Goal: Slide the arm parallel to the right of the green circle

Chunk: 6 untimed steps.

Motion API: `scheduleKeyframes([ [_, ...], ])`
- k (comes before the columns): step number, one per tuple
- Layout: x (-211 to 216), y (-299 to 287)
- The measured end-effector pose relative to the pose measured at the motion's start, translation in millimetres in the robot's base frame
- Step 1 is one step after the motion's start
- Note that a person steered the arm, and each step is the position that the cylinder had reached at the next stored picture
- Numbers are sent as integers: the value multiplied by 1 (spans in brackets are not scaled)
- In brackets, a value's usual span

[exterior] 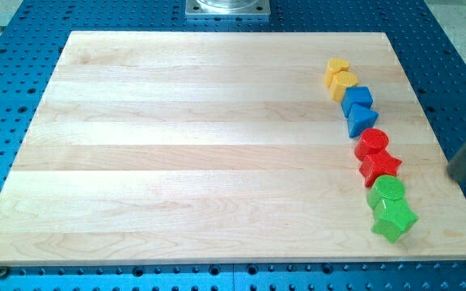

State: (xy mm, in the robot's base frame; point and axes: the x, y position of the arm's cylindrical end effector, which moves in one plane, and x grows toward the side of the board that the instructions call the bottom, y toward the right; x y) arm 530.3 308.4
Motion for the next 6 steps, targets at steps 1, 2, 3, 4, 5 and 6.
scheduleKeyframes([
  [1, 14, -2],
  [2, 24, -4],
  [3, 31, -7],
  [4, 31, -7],
  [5, 28, -4],
  [6, 17, 5],
])
